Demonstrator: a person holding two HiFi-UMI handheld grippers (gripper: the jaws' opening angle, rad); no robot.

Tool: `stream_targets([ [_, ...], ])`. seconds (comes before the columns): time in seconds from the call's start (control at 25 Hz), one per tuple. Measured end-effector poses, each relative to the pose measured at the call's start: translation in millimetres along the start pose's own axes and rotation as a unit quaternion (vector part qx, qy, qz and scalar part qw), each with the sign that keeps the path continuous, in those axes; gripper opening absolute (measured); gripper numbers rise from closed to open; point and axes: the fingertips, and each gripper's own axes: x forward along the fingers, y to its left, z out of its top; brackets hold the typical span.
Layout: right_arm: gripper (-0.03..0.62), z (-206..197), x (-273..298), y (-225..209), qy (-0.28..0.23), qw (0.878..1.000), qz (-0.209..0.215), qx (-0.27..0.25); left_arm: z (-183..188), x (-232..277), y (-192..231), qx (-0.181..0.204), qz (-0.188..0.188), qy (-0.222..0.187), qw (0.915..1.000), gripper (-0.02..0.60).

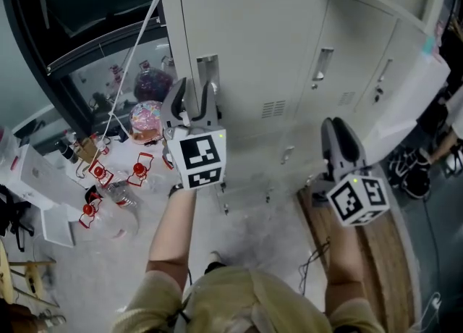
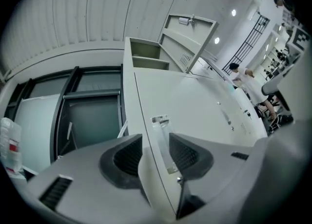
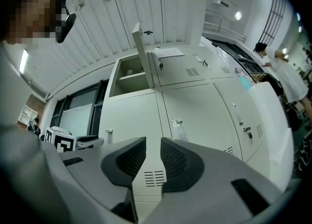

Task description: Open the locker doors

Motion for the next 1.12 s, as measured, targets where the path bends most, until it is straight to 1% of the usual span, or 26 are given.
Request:
stream_targets([
  [0.2, 0.087, -6.8, -0.9, 1.6, 0.009, 1.0, 0.005, 0.006, 4.7, 4.9, -3.7, 0.013, 0.05, -0.013, 0.9986, 0.161],
  [0.28, 0.087, -10.9, -3.0, -2.2, 0.01, 1.0, 0.003, 0.016, 7.6, 6.3, -6.0, 0.017, 0.068, -0.02, 0.9974, 0.168],
  [0.44, 0.087, -14.5, -7.9, -10.4, 0.014, 1.0, -0.002, 0.02, 10.3, 9.7, -4.1, 0.016, 0.102, -0.028, 0.9942, 0.179],
  [0.6, 0.087, -17.1, -13.1, -19.9, 0.016, 0.999, -0.012, 0.027, 12.3, 14.8, 0.1, 0.038, 0.139, -0.028, 0.9892, 0.179],
  [0.72, 0.087, -13.8, -14.3, -22.8, 0.021, 1.0, -0.016, 0.012, 8.1, 19.8, -1.6, 0.042, 0.15, -0.019, 0.9876, 0.179],
  [0.84, 0.087, -16.1, -16.5, -28.0, 0.018, 0.999, -0.021, 0.022, 3.4, 24.4, -2.7, 0.036, 0.155, -0.011, 0.9872, 0.183],
  [1.0, 0.087, -17.7, -17.3, -30.9, 0.016, 0.999, -0.024, 0.034, 2.3, 25.1, 0.2, 0.042, 0.165, -0.009, 0.9854, 0.183],
  [1.12, 0.087, -17.3, -16.6, -28.5, 0.019, 0.999, -0.021, 0.029, 1.0, 23.5, 5.0, 0.038, 0.165, -0.009, 0.9855, 0.183],
])
